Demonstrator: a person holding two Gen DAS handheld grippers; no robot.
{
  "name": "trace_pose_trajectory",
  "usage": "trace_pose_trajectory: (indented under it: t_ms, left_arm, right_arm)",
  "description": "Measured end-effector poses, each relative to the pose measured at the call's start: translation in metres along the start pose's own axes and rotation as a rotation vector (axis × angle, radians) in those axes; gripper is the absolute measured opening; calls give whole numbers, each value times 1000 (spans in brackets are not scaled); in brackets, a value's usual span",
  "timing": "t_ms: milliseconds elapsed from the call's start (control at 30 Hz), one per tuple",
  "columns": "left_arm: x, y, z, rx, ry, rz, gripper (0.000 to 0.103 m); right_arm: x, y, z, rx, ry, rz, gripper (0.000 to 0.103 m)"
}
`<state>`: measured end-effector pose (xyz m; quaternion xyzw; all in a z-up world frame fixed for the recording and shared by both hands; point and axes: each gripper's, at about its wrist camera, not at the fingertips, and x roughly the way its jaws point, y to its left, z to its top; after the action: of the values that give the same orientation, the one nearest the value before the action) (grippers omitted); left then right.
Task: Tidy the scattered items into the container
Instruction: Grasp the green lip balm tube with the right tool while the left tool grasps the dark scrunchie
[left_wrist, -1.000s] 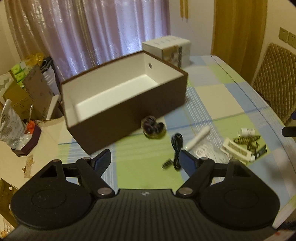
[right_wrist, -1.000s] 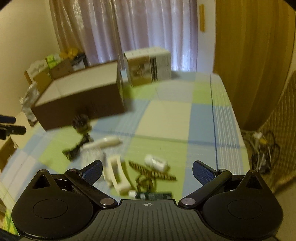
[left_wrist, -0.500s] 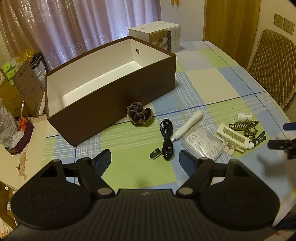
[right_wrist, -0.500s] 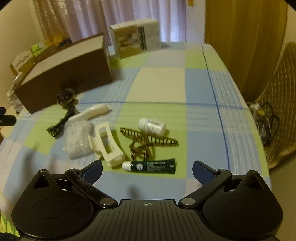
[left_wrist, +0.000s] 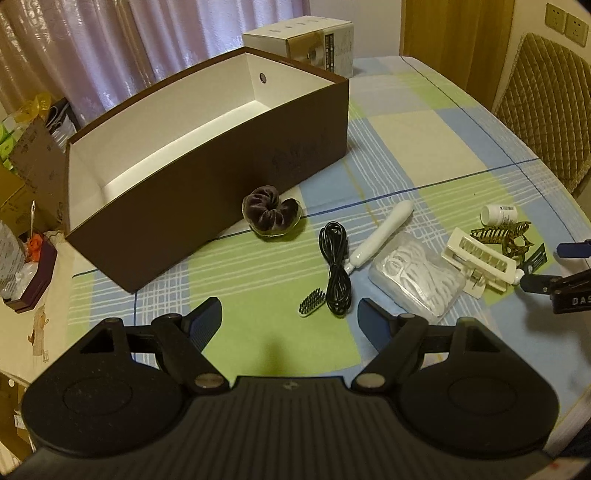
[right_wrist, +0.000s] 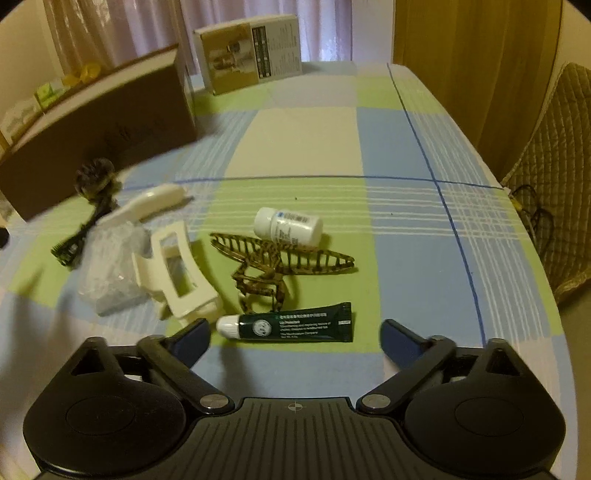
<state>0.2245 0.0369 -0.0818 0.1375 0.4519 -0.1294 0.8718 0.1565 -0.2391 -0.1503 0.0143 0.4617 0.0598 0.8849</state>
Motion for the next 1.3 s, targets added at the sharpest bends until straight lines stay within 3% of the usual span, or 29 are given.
trace_pose_trajectory:
  t_ms: [200,367,600,967,1300]
  left_arm:
    - [9,1,4,7,12,-7,77]
    - [16,0,5,19,26,-15,77]
    - [26,-1,5,31,38,-24,77]
    - [71,8,36,-35,-14,12,66]
    - [117,23,60,-118,-25,48,66]
  right_arm:
    - [6,3,0,-13,0,-8,91]
    - [8,8,0,-49,-13,-29,82]
    - [3,-6,0,10,-13,-59,82]
    - [2,-22,5,42,-8,-91,82]
    - [13,-48,25,68,-27,-136,82]
